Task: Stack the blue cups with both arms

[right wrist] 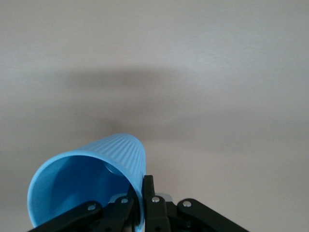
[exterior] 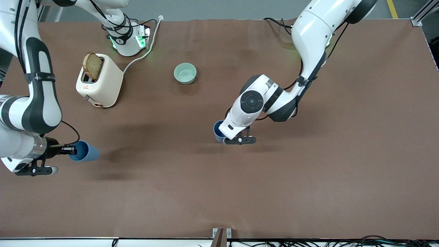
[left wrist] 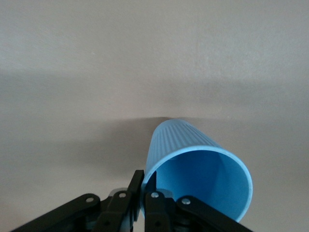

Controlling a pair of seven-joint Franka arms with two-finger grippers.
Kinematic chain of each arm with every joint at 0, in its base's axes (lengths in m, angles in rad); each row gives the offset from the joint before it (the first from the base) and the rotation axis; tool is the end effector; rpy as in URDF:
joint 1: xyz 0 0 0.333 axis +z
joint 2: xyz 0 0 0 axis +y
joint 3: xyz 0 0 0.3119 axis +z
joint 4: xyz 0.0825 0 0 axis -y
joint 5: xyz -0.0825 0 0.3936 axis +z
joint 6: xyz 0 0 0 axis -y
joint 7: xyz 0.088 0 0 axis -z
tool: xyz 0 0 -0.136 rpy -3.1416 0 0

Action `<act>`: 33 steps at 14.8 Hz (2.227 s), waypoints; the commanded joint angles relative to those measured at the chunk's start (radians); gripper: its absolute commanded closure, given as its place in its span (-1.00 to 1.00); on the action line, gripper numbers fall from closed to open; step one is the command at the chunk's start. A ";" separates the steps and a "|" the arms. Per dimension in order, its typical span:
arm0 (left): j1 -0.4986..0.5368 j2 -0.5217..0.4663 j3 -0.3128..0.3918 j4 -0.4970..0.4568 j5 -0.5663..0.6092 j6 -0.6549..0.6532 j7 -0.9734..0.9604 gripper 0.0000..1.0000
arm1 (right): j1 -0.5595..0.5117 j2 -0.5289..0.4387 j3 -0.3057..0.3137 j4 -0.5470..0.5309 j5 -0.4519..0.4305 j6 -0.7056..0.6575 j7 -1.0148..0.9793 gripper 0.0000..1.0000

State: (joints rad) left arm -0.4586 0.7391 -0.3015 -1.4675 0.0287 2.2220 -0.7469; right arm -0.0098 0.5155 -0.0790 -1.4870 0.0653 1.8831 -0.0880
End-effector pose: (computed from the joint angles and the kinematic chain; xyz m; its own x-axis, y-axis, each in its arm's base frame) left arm 0.5522 -0.4772 0.2246 0.9950 0.0419 -0.0903 0.0558 -0.9859 0.1576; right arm 0.6872 -0.0475 0.3293 0.9932 -0.0147 -0.1153 -0.0184 -0.9994 -0.0307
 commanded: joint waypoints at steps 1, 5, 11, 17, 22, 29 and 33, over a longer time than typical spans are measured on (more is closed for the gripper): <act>-0.017 0.020 0.012 0.010 0.016 0.015 -0.023 0.97 | 0.095 -0.067 -0.002 -0.018 0.043 -0.053 0.157 0.93; -0.014 0.011 0.012 0.012 0.016 0.013 -0.023 -1.00 | 0.209 -0.121 -0.002 -0.015 0.156 -0.061 0.327 0.92; 0.073 -0.246 0.042 0.021 0.019 -0.203 -0.009 -1.00 | 0.395 -0.137 -0.002 0.047 0.159 -0.058 0.615 0.92; 0.323 -0.501 0.042 0.021 0.019 -0.448 0.242 -1.00 | 0.602 -0.121 -0.004 0.068 0.156 0.028 0.875 0.92; 0.552 -0.685 0.038 0.018 -0.004 -0.640 0.565 -1.00 | 0.718 -0.029 -0.005 0.068 0.150 0.169 0.998 0.93; 0.614 -0.794 0.073 -0.051 -0.064 -0.774 0.689 -1.00 | 0.742 0.038 -0.007 0.056 0.084 0.223 1.005 0.93; 0.511 -0.819 0.154 -0.071 -0.055 -0.779 0.673 -1.00 | 0.743 0.046 -0.007 0.053 0.064 0.222 1.004 0.93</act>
State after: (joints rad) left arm 0.0794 -0.0450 -0.1680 -1.5105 -0.0234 1.4438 -0.0725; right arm 0.7262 0.5619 -0.0821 -1.4301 0.1599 2.1060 0.8980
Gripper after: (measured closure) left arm 0.000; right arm 0.947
